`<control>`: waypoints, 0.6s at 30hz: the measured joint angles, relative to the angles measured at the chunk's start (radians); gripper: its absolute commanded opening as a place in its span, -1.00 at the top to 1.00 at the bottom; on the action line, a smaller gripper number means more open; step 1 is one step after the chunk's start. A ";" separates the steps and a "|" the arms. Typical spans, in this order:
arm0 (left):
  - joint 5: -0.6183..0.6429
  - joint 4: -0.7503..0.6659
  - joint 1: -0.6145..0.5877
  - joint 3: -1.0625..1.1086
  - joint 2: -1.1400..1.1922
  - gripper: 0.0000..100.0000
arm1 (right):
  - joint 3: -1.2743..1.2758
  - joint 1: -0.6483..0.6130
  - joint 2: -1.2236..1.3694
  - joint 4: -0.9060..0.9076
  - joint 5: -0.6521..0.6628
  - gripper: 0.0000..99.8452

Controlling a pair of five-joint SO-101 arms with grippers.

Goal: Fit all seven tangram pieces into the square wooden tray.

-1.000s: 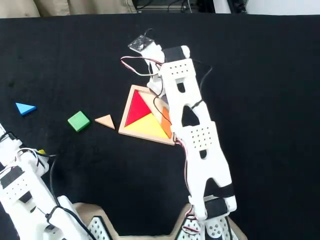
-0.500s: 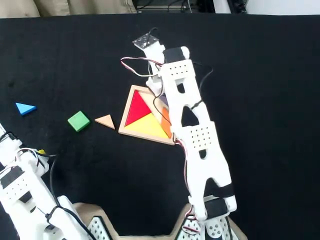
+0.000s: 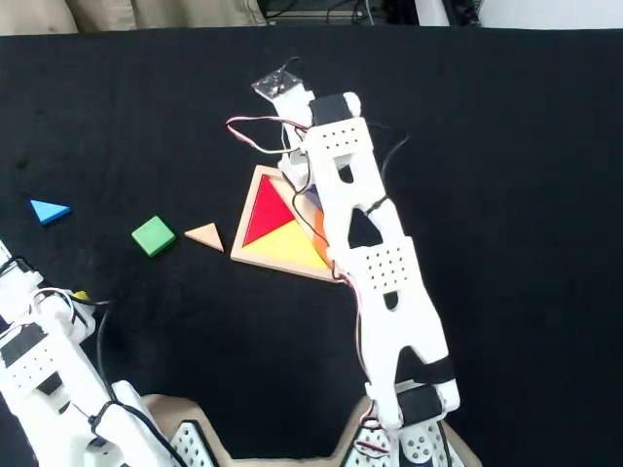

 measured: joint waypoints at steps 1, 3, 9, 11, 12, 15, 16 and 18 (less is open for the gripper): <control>0.000 0.000 0.000 0.000 0.000 0.52 | 0.000 0.000 0.000 0.003 0.000 0.67; 0.000 0.000 0.000 0.000 0.000 0.52 | 0.000 -0.002 0.000 0.006 0.000 0.56; 0.000 0.000 0.000 0.000 0.000 0.52 | -0.041 -0.002 0.000 0.008 0.035 0.54; 0.000 0.000 0.000 0.000 0.000 0.52 | -0.071 -0.002 0.000 0.008 0.043 0.54; 0.000 0.000 0.000 0.000 0.000 0.52 | -0.086 -0.002 0.000 0.008 0.043 0.54; 0.000 0.000 0.000 0.000 0.000 0.52 | -0.098 0.009 0.000 0.008 0.049 0.54; 0.000 0.000 0.000 0.000 0.000 0.52 | -0.098 0.018 0.000 0.008 0.049 0.55; 0.000 0.000 0.000 0.000 0.000 0.52 | -0.098 0.035 0.000 0.009 0.049 0.63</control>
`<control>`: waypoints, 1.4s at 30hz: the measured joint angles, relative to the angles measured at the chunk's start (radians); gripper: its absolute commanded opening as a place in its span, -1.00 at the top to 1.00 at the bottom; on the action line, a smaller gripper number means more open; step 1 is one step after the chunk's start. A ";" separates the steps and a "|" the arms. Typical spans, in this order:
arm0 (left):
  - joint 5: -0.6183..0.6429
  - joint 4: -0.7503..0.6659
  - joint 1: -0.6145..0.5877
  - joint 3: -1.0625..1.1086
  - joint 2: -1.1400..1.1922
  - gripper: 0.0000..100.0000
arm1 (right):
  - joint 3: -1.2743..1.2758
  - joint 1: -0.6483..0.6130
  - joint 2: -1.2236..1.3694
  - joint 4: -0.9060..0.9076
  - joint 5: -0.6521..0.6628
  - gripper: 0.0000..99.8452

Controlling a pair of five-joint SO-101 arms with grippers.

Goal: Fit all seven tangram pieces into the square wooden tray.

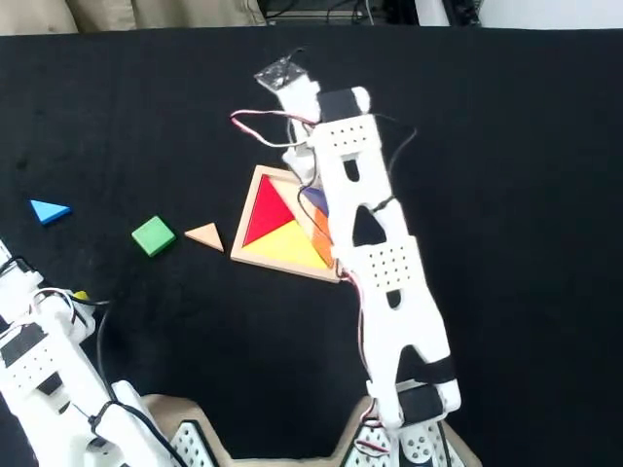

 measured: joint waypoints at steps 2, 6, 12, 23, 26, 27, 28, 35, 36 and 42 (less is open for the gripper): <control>0.000 0.000 0.000 0.000 0.000 0.52 | 0.000 0.006 0.000 0.002 0.000 0.81; 0.000 0.000 0.000 0.000 0.000 0.52 | 0.000 0.003 -0.069 0.002 0.000 0.92; 0.000 0.000 0.000 0.000 0.000 0.52 | 0.167 -0.032 -0.278 0.002 0.000 0.98; 0.000 0.000 0.000 0.000 0.000 0.52 | 0.723 -0.066 -0.442 -0.064 0.000 0.98; 0.000 0.000 0.000 0.000 0.000 0.52 | 0.724 -0.018 -0.440 -0.124 0.000 0.98; 0.000 0.000 0.000 0.000 0.000 0.52 | 0.724 -0.003 -0.436 -0.138 0.000 0.98; 0.000 0.000 0.000 0.000 0.000 0.52 | 0.724 0.009 -0.427 -0.146 0.000 0.98; 0.000 0.000 0.000 0.000 0.000 0.52 | 0.680 0.034 -0.368 -0.157 0.000 0.98; 0.000 0.000 0.000 0.000 0.000 0.52 | 0.669 0.034 -0.367 -0.157 0.000 0.98; 0.000 0.000 0.000 0.000 0.000 0.52 | 0.563 0.034 -0.367 -0.155 0.000 0.98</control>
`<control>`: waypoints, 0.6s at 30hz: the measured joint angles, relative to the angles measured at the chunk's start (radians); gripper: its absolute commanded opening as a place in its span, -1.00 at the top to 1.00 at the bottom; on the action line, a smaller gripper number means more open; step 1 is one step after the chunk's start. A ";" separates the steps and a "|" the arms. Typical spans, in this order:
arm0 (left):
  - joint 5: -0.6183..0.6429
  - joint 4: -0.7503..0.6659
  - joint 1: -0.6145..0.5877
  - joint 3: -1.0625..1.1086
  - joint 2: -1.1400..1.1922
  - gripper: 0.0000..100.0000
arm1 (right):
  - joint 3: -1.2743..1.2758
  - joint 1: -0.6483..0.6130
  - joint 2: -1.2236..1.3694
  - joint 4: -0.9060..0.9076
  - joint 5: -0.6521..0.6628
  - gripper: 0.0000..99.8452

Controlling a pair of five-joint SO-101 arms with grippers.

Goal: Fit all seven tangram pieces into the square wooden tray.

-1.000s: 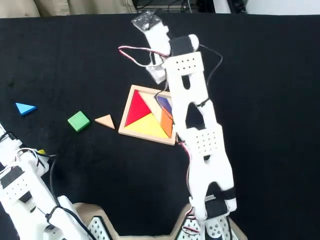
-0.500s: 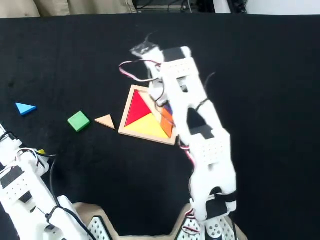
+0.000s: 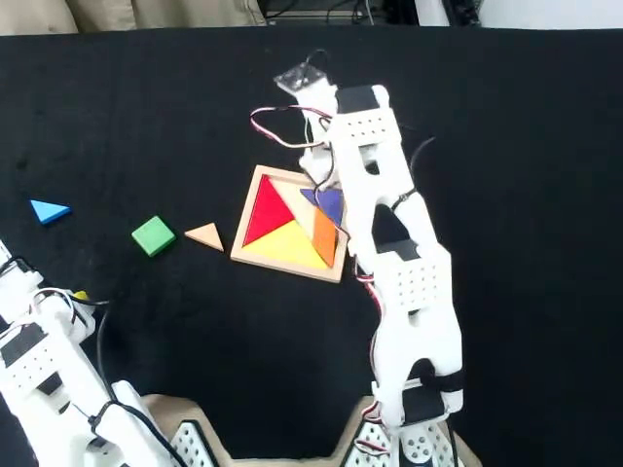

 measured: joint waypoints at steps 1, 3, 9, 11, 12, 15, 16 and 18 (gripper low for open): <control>0.000 0.000 0.000 0.000 0.000 0.52 | -0.014 0.000 0.000 -0.003 0.000 0.98; 0.000 0.000 0.000 0.000 0.000 0.52 | -0.034 0.000 0.021 -0.015 0.000 0.98; 0.000 0.000 0.000 0.000 0.000 0.52 | -0.063 -0.075 0.095 -0.018 0.000 0.98; 0.000 0.000 0.000 0.000 0.000 0.52 | -0.068 -0.087 0.104 -0.018 0.011 0.98; 0.000 0.000 0.000 0.000 0.000 0.52 | -0.068 -0.089 0.104 -0.018 0.020 0.98; 0.000 0.000 0.000 0.000 0.000 0.52 | -0.091 -0.086 0.140 -0.020 0.032 0.98; 0.000 0.000 0.000 0.000 0.000 0.52 | -0.092 -0.086 0.155 -0.020 0.034 0.98; 0.000 0.000 0.000 0.000 0.000 0.52 | -0.092 -0.086 0.186 -0.020 0.037 0.98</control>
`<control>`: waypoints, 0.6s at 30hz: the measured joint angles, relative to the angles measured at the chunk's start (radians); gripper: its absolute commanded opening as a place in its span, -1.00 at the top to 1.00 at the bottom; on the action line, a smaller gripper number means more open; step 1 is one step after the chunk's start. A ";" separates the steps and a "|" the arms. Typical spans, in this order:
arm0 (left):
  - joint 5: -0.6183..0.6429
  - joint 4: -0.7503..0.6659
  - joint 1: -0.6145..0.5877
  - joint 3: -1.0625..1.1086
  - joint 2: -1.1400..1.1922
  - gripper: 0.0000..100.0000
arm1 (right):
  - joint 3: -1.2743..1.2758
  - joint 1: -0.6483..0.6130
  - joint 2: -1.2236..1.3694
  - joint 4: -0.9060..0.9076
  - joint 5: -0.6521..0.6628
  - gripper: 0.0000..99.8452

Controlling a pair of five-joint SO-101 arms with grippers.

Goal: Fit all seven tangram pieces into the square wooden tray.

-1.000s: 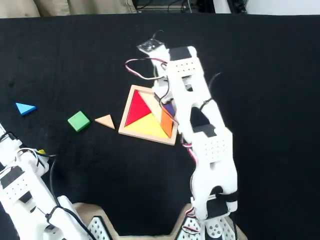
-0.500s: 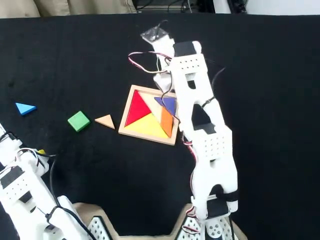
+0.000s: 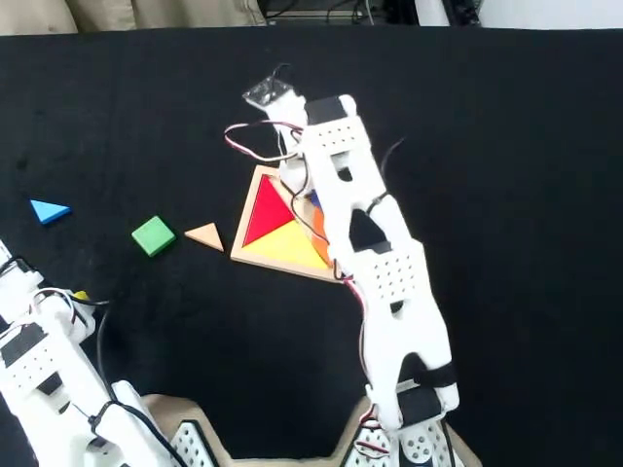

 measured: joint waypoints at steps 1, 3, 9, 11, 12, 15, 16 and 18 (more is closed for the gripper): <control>0.000 0.000 0.000 0.000 0.000 0.52 | 0.000 0.000 0.015 0.000 0.000 0.98; 0.000 0.000 0.000 0.000 0.000 0.52 | -0.002 0.000 0.029 0.000 -0.002 0.98; 0.000 0.000 0.000 0.000 0.000 0.52 | -0.003 0.054 0.031 0.002 -0.005 0.98; 0.000 0.000 0.000 0.000 0.000 0.52 | -0.023 0.057 0.032 0.028 0.000 0.98; 0.000 0.000 0.000 0.000 0.000 0.52 | -0.035 0.057 0.032 0.052 0.012 0.98; 0.000 0.000 0.000 0.000 0.000 0.52 | -0.097 0.061 0.035 0.121 0.026 0.98; 0.000 0.000 0.000 0.000 0.000 0.52 | -0.124 0.061 0.035 0.141 0.028 0.98; 0.000 0.000 0.000 0.000 0.000 0.52 | -0.169 0.052 0.035 0.167 0.029 0.98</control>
